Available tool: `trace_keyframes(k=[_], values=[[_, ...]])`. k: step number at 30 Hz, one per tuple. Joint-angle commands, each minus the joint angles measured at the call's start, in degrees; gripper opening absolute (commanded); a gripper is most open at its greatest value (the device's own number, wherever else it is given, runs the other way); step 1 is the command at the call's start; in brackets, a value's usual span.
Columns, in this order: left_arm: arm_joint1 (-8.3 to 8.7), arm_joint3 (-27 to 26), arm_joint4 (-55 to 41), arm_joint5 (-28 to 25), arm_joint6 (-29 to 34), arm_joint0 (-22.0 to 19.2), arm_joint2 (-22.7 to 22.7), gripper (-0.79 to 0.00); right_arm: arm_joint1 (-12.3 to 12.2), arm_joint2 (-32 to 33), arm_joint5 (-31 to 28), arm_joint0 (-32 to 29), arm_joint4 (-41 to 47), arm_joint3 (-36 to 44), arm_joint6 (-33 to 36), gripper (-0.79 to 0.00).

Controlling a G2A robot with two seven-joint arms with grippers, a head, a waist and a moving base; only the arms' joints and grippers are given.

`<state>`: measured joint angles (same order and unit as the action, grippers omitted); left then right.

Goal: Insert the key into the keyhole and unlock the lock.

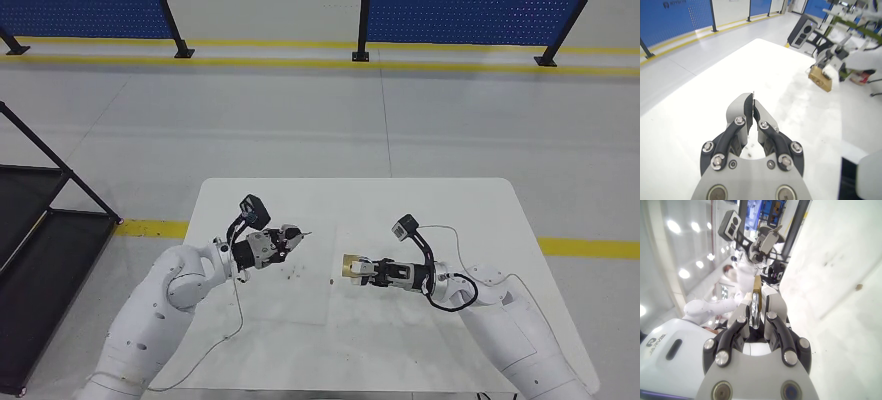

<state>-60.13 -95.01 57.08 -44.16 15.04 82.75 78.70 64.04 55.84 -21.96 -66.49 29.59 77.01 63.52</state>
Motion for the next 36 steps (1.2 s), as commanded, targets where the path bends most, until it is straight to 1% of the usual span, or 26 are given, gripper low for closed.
trace_keyframes(k=[1,3,5,7,8,9,20,22,23,24,28,30,32,34,36], values=[[0.13,-0.3,14.3,0.1,-9.1,0.5,-0.3,-0.785,0.0,0.0,0.0,0.0,0.0,0.0,0.0,-0.785],[0.3,-0.5,23.5,1.3,-16.6,0.9,-0.9,-0.785,0.0,0.0,0.0,0.0,0.0,0.0,0.0,-0.785],[0.48,-0.4,31.9,3.8,-23.9,1.2,-1.9,-0.785,0.0,0.0,0.0,0.0,0.0,0.0,0.0,-0.785],[0.6,0.7,37.2,6.0,-31.0,1.1,-2.8,-0.785,0.0,0.0,0.0,0.0,0.0,0.0,0.0,-0.785],[0.6,1.8,38.2,6.5,-33.7,1.0,-3.2,-0.785,0.0,0.0,0.0,0.0,0.0,0.0,0.0,-0.785],[0.58,2.6,38.6,7.0,-34.6,0.8,-3.4,-0.785,0.0,0.0,0.0,0.0,0.0,0.0,0.0,-0.785],[0.57,2.4,38.6,7.2,-34.7,0.8,-3.4,-0.785,0.0,0.0,0.0,0.0,0.0,0.0,0.0,-0.785],[0.68,1.5,40.5,6.4,-37.5,0.9,-4.3,-0.785,0.0,0.0,0.0,0.0,0.0,0.0,0.0,-0.785],[0.84,1.0,43.1,7.5,-39.0,0.6,-4.3,-0.785,0.0,0.0,0.0,0.0,0.0,0.0,0.0,-0.785],[1.11,0.2,48.4,9.1,-40.6,0.6,-4.6,-0.785,0.0,0.0,0.0,0.0,0.0,0.0,0.0,-0.785],[2.0,0.6,63.8,17.6,-47.3,0.7,-5.3,-0.785,0.0,0.0,0.0,0.0,0.0,0.0,0.0,-0.785],[2.52,0.9,74.0,25.3,-50.4,0.4,-5.5,-0.785,0.0,0.0,0.0,0.0,0.0,0.0,0.0,-0.785],[2.92,1.5,81.5,32.6,-54.0,0.6,-5.8,-0.785,0.0,0.0,0.0,0.0,0.0,0.0,0.0,-0.785],[3.22,1.9,86.5,38.3,-56.6,0.6,-5.8,-0.785,0.0,0.0,0.0,0.0,0.0,0.0,0.0,-0.785],[3.51,1.9,92.0,43.2,-57.5,0.8,-5.8,-0.785,0.0,0.0,0.0,0.0,0.0,0.0,0.0,-0.785]])
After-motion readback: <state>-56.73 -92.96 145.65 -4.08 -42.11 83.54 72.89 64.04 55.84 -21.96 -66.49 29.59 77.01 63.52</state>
